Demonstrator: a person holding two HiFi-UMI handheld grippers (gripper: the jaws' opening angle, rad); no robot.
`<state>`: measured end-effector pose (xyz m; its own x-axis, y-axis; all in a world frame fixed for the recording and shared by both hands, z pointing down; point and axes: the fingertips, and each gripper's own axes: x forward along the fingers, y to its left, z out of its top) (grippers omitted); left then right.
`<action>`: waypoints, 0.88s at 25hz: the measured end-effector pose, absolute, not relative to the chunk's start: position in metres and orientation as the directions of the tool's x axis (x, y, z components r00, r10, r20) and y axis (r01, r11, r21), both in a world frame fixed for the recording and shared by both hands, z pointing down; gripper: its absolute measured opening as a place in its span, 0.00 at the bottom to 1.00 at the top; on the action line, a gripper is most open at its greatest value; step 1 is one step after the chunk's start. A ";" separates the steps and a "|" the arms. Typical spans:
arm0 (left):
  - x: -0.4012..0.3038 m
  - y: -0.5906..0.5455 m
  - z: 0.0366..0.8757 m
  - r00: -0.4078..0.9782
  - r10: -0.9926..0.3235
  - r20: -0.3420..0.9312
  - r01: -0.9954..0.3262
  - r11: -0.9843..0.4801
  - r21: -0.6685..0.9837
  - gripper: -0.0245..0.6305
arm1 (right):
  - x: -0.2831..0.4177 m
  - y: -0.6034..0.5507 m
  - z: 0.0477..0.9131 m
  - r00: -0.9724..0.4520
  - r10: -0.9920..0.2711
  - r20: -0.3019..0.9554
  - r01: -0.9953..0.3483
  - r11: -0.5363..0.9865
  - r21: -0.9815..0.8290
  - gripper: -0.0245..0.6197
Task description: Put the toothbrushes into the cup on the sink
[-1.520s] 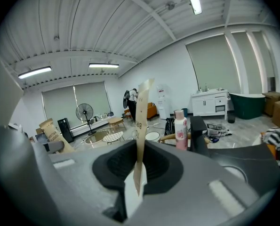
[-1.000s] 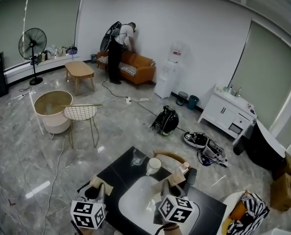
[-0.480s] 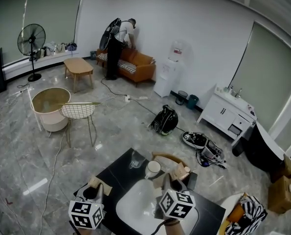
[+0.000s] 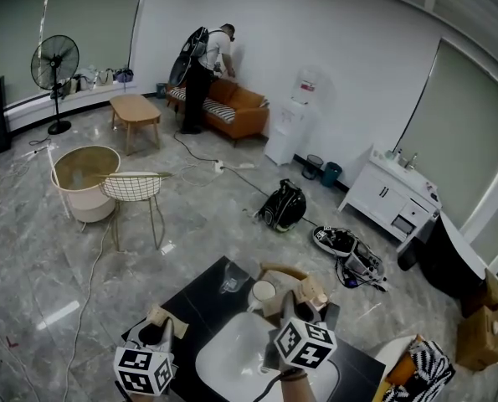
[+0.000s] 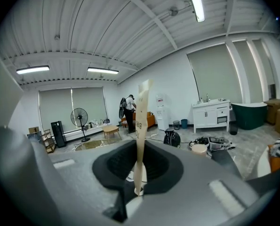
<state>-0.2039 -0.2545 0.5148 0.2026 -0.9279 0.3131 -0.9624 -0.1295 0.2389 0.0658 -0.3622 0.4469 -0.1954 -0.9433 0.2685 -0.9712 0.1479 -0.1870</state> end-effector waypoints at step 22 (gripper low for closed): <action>-0.213 -0.276 0.531 0.171 -0.927 0.334 -0.966 -0.091 0.244 0.10 | 0.067 -0.418 0.457 -0.199 -0.945 0.259 -0.971 0.153 -0.186 0.09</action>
<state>-0.2125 -0.2764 0.5308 0.1712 -0.9270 0.3336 -0.9656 -0.0906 0.2437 0.0670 -0.4179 0.4565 -0.1985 -0.9452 0.2591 -0.9706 0.1529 -0.1858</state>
